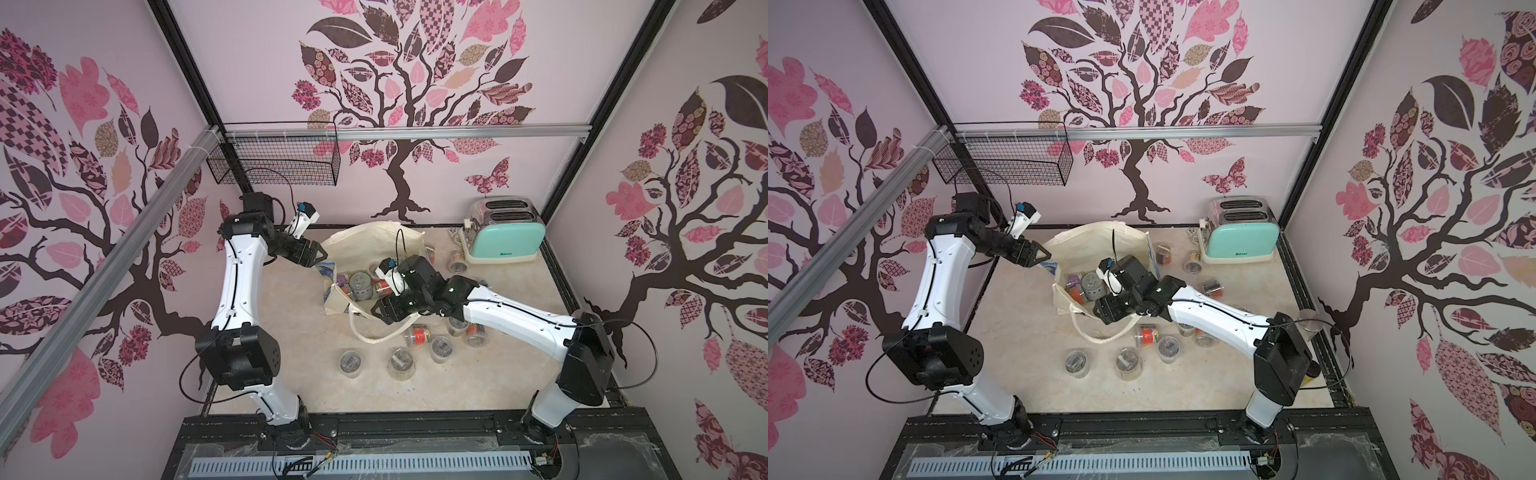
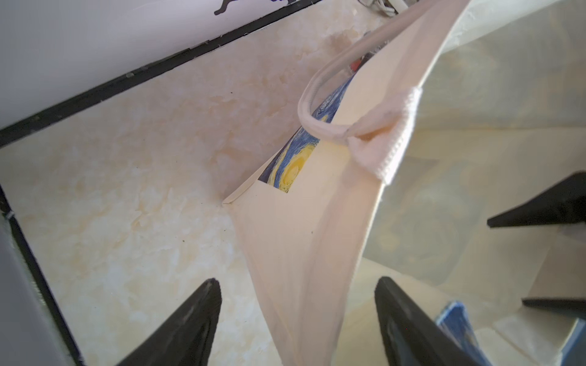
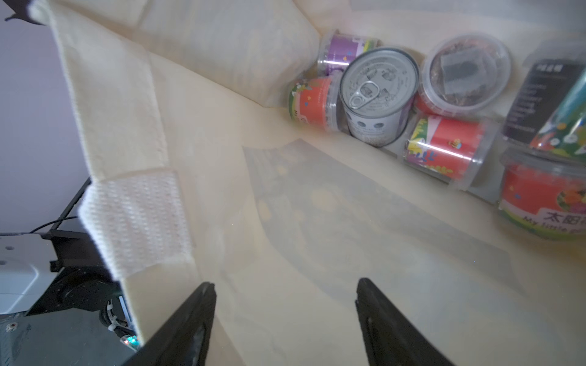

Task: Take out the seed jars from the canvas bag
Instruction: Adjust the canvas bag at the center of the board.

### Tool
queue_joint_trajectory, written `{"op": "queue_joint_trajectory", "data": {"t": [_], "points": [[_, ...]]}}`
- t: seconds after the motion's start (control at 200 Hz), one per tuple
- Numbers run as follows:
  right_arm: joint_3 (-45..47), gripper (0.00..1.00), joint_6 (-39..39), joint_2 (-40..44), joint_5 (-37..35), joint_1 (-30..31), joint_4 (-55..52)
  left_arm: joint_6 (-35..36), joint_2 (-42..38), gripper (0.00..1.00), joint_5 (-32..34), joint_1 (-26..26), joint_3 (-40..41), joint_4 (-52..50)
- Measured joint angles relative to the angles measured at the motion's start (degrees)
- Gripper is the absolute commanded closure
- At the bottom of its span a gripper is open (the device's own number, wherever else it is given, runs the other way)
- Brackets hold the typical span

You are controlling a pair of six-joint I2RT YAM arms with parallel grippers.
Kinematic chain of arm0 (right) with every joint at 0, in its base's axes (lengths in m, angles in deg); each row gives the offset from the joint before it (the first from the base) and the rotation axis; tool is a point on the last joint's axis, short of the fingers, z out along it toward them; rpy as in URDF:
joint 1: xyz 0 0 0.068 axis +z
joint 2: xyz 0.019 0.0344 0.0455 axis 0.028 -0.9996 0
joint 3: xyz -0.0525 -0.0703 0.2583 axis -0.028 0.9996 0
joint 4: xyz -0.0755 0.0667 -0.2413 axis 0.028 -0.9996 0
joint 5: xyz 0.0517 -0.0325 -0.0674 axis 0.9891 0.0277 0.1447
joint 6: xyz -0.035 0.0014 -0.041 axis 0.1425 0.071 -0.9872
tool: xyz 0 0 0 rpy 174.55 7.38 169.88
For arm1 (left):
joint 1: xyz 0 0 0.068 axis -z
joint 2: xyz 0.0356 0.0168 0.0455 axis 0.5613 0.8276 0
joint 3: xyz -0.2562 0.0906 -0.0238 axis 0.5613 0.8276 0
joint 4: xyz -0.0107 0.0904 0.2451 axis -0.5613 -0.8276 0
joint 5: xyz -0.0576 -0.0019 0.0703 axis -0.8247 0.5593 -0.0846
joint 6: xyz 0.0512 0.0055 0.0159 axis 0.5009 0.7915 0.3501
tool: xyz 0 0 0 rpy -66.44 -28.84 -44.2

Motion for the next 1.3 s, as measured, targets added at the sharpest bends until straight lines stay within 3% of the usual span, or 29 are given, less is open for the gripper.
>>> {"op": "queue_joint_trajectory", "data": {"t": [0.11,0.195,0.565,0.79,1.045,1.135,1.301], "points": [[-2.3,0.25,0.0,-1.2,-1.5,0.5,3.7,1.1,0.2,0.81,1.5,2.3,-0.6,0.5],[-4.7,0.24,0.0,-3.1,-2.8,0.7,6.1,1.4,0.2,1.0,2.7,4.3,-0.9,0.8],[-15.0,0.24,-2.1,-13.5,-4.7,1.4,12.0,1.9,0.0,1.0,3.9,6.3,-1.0,1.2],[-13.9,0.25,-4.1,-13.8,-1.9,5.0,13.6,1.6,-0.3,1.0,4.2,6.3,-1.0,1.1],[-5.6,0.25,-6.0,-13.7,2.7,5.9,16.0,0.5,-0.9,0.95,4.2,6.3,-1.0,0.1],[-5.1,0.25,-6.7,-13.7,3.5,6.3,16.0,0.3,-1.0,1.0,4.4,6.3,-0.9,0.0],[-5.1,0.25,-7.5,-13.7,4.9,6.9,15.0,0.3,-1.1,1.0,5.1,6.3,-0.9,0.5]]}}
